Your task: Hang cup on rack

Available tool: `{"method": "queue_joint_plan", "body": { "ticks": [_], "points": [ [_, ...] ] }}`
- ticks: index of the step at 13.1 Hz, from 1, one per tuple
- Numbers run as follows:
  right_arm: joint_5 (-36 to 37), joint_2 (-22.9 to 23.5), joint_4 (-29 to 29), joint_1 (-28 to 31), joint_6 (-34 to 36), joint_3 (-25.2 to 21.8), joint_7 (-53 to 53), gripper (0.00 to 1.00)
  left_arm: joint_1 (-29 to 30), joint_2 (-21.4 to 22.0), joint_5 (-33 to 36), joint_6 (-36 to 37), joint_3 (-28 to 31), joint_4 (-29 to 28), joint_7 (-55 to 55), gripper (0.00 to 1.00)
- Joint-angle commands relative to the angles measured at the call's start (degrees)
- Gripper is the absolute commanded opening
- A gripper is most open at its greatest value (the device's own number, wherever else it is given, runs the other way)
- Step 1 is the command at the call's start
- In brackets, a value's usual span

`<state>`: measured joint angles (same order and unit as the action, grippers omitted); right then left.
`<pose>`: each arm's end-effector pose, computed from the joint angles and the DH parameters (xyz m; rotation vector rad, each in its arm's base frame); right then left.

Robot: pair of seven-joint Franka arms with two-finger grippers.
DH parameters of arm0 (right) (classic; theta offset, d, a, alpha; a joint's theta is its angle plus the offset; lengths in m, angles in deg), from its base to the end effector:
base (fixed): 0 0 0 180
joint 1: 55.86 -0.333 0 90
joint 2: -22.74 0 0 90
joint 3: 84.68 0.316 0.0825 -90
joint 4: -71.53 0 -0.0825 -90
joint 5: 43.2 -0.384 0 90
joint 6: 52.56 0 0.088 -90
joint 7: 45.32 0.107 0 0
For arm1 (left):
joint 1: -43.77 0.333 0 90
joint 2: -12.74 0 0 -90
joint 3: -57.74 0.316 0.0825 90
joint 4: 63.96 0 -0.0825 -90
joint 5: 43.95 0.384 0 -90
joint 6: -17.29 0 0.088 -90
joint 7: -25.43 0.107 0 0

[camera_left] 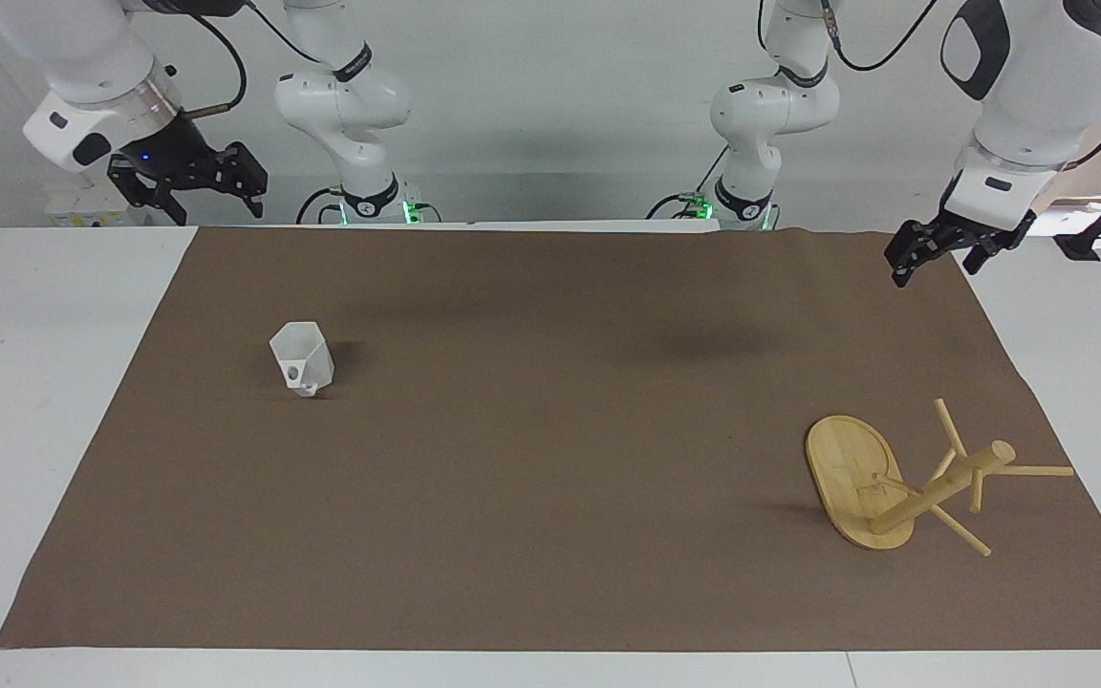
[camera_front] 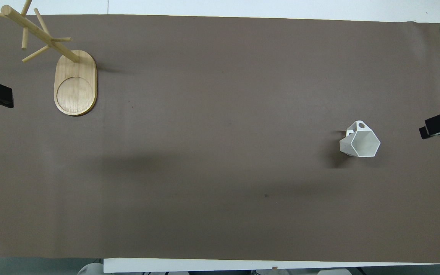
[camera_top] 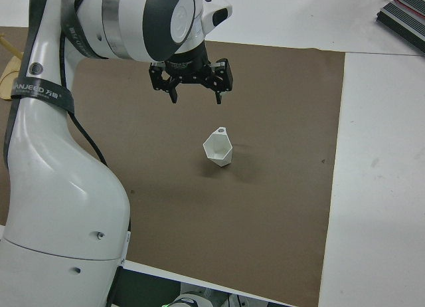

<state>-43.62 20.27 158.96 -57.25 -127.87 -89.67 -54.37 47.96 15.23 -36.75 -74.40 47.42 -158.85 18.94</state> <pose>0.5119 -0.0324 0.6479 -3.0978 -0.1500 0.2586 0.5408 -0.0470 0.6111 -3.0076 -0.0030 -0.0025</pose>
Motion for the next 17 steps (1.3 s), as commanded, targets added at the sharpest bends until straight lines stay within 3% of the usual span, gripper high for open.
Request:
{"method": "queue_joint_plan", "body": {
  "ticks": [1,6,7,9,11,13,17],
  "points": [
    [1.3,-0.5,0.5,-0.3,-0.3,0.1,1.3,1.0,0.1,0.8,0.3,0.7,-0.1,-0.4,0.5,1.0],
    [0.5,-1.2,2.3,1.7,-0.4,-0.4,-0.3,1.0,-0.6,1.4,0.3,5.7,0.1,-0.1,0.2,1.0],
    [-0.5,-1.5,3.3,2.8,-2.1,-0.4,-4.3,1.0,-2.2,1.2,-0.3,5.3,2.4,0.0,-0.9,1.0],
    [-1.0,-2.4,6.4,4.6,-7.5,-0.5,-24.1,1.0,-7.6,1.4,-6.0,5.6,9.6,1.3,-2.8,1.0],
    [-2.2,-1.3,7.5,8.1,-9.4,-0.5,-40.0,1.0,-6.7,0.9,-9.1,8.4,9.9,3.5,3.7,1.0],
    [-8.8,2.6,7.5,14.2,-12.0,-0.5,-57.0,1.0,-4.3,0.6,-10.9,8.8,9.1,4.8,5.1,1.0],
    [-28.4,15.1,7.3,25.4,-13.2,-0.5,-89.0,1.0,-5.2,-0.2,-10.3,8.8,8.3,6.1,4.6,1.0]
  ]
}}
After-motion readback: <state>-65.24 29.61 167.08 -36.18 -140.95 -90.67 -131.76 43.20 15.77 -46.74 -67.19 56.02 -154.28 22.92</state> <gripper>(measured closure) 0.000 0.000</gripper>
